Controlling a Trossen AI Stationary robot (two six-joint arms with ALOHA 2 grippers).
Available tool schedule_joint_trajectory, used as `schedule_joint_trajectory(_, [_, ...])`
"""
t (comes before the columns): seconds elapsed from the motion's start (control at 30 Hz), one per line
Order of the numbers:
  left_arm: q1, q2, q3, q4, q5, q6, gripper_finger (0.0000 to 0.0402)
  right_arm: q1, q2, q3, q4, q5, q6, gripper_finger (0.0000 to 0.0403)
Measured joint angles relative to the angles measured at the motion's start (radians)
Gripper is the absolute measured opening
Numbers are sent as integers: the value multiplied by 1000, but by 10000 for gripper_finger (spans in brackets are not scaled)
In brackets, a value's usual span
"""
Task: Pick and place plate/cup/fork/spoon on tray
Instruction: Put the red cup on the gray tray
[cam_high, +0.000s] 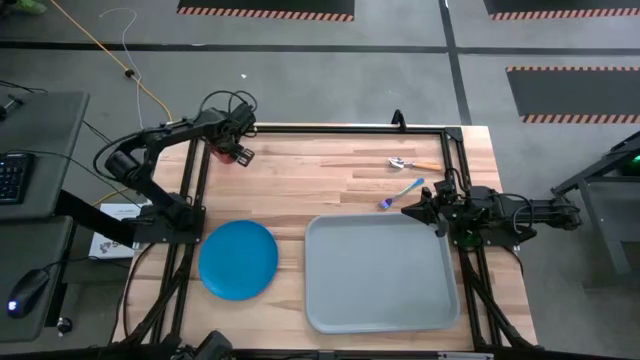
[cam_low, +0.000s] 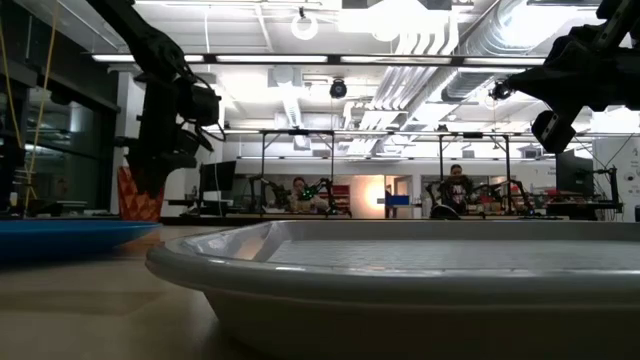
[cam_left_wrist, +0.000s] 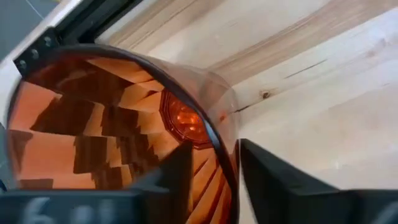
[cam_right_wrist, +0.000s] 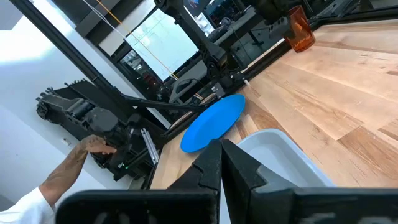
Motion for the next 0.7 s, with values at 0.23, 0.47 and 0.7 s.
schedule_joint_trajectory(0.23, [-22,-104,29,-17,50,-8,15,0,0,0,0,0,0,0])
schedule_joint_trajectory(0.47, [-253,-230,144,-24,222,-68,6,0,0,0,0,0,0,0])
schedule_joint_trajectory(0.7, [-779,-168,320,41,247,-175,4,0,0,0,0,0,0,0])
